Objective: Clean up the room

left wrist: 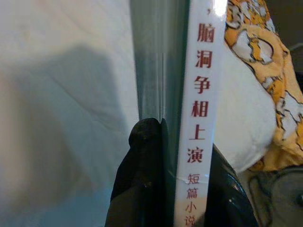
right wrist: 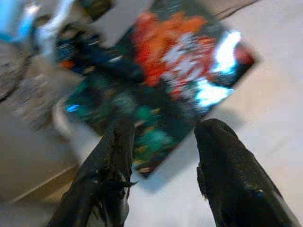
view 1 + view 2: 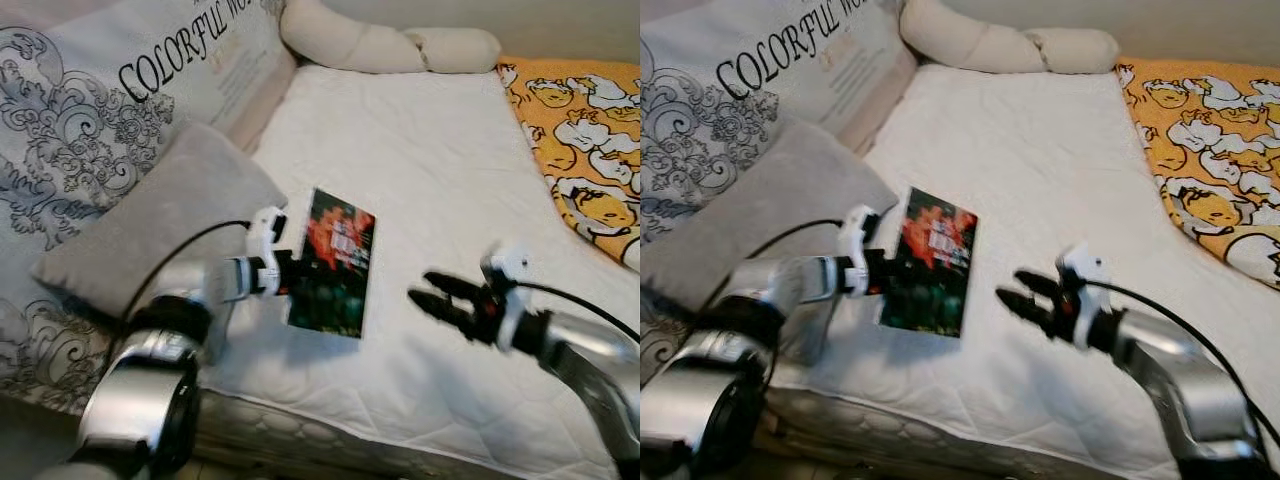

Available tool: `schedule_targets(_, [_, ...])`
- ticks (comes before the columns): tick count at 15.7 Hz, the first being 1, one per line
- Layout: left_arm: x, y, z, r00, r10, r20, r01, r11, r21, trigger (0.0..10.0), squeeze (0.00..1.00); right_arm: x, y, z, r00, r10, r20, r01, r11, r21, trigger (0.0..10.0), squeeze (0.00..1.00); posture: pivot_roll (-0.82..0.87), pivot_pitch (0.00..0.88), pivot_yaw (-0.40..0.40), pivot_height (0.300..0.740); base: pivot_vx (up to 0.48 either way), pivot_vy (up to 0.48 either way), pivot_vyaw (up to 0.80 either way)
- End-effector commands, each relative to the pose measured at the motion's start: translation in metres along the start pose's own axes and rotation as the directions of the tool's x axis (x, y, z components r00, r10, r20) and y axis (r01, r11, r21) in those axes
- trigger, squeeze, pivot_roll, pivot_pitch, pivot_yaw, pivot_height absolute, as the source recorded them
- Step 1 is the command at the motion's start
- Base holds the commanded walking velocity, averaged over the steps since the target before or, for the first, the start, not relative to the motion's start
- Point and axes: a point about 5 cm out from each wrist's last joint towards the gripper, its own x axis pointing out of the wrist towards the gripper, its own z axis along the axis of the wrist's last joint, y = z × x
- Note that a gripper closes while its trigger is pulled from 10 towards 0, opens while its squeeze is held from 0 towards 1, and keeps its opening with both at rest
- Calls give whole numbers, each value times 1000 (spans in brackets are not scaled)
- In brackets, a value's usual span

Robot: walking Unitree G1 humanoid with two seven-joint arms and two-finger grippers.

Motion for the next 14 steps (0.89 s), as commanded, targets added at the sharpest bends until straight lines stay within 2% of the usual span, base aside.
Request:
schedule_targets(1, [5, -3, 4, 1000, 4, -8, -4, 998, 68, 10000, 0, -1, 8, 2, 999, 49, -12, -49, 999, 3, 10000, 0, -74, 40, 59, 740, 0, 0, 0])
schedule_targets(2, [8, -2, 2, 999, 31, -23, -29, 995, 94, 10000, 0, -2, 11, 1, 998, 61, -21, -60, 998, 9, 10000, 0, -77, 44, 60, 740, 0, 0, 0])
schedule_targets(4, [15, 6, -6, 987, 155, -51, -141, 968, 206, 10000, 0, -10, 20, -5, 992, 95, -80, -94, 995, 19, 10000, 0, -109, 82, 69, 740, 0, 0, 0])
schedule_targets(7, [16, 12, -9, 974, 219, -64, -195, 945, 261, 10000, 0, -16, 24, -9, 991, 69, -119, -69, 998, 11, 10000, 0, -124, 110, 71, 740, 0, 0, 0])
schedule_targets(9, [13, 19, -8, 953, 301, -29, -277, 908, 313, 10000, 0, -17, 24, -11, 992, 24, -127, -24, 1000, 0, 10000, 0, -129, 131, 71, 740, 0, 0, 0])
schedule_targets(11, [11, 23, -4, 940, 342, 8, -328, 893, 309, 10000, 0, -16, 24, -11, 992, 7, -127, -7, 1000, 0, 10000, 0, -125, 136, 68, 740, 0, 0, 0])
schedule_targets(12, [8, 25, -2, 931, 364, 30, -356, 884, 302, 10000, 1000, -14, 26, -11, 992, 9, -130, -9, 1000, 0, 10000, 0, -121, 136, 66, 740, 0, 0, 0])
schedule_targets(14, [6, 29, -2, 920, 390, 38, -381, 867, 320, 10000, 1000, -12, 24, -11, 992, -3, -129, 3, 1000, -7, 10000, 0, -117, 138, 62, 740, 0, 0, 0])
